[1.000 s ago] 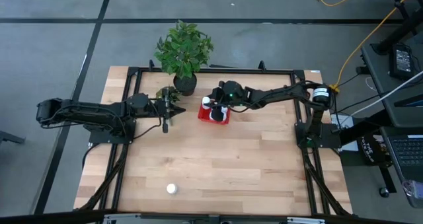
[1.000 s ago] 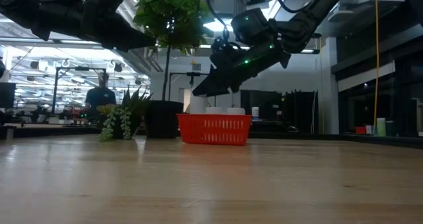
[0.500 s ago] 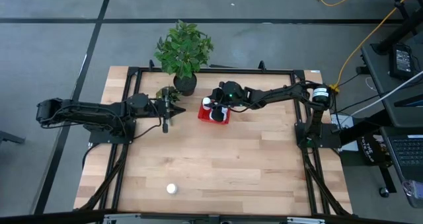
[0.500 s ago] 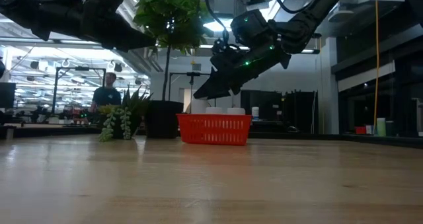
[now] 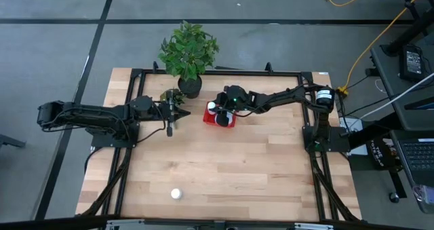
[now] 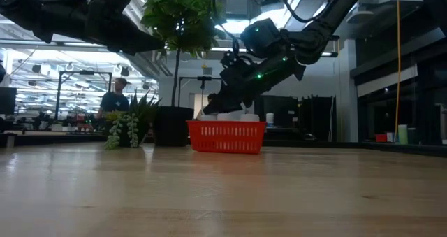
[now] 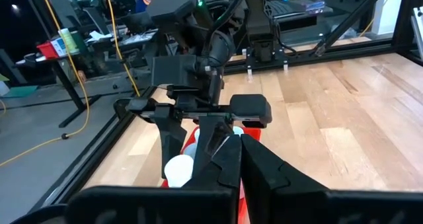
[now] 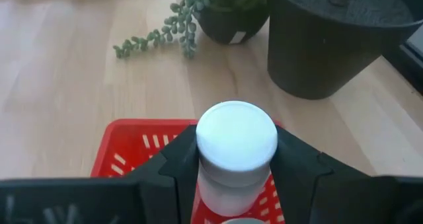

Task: Pick and place pill bottles into a basket
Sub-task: Put the white medicine bottle into the red bin

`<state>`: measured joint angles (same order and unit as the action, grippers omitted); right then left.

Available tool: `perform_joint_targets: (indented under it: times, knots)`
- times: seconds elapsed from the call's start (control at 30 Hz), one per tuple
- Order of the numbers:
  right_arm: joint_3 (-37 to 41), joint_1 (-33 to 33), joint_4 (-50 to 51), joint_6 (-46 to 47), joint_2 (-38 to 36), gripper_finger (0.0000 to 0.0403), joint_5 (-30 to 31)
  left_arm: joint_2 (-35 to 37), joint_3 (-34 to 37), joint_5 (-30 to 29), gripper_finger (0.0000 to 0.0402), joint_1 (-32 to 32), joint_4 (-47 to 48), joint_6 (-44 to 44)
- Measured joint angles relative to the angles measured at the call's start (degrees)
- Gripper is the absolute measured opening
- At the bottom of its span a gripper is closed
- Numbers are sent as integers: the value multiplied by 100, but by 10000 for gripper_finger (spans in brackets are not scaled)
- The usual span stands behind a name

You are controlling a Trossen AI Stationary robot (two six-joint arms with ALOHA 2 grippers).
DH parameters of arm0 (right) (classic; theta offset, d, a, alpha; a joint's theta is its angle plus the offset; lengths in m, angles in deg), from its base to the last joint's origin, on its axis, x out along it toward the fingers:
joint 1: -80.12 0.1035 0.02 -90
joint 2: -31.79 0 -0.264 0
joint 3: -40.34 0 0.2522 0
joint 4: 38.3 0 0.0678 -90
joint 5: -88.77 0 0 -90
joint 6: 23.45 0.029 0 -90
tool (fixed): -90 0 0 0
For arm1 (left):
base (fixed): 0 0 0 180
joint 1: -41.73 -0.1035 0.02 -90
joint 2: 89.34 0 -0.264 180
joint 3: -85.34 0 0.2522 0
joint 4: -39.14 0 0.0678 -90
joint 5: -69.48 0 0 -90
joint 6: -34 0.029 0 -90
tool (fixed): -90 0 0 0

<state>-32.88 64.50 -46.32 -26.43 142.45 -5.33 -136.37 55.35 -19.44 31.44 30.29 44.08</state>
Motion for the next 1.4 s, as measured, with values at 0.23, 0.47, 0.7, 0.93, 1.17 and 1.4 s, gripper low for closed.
perform_joint_targets:
  times: [0.23,0.47,0.7,0.93,1.17,1.4]
  knots:
    - [0,0,35,113,0,162,0,0,0,0,3,0,9,9]
    - [0,0,33,124,0,195,0,0,0,0,3,0,9,-30]
    - [0,0,33,130,0,200,0,0,0,0,3,0,9,-32]
    - [0,0,-100,65,0,201,13,0,0,2,1,0,9,-35]
    - [-507,-1,610,-29,-164,201,13,0,0,2,8,1,9,-62]
    - [-878,144,1429,-358,-776,94,26,0,0,4,3,4,13,-196]
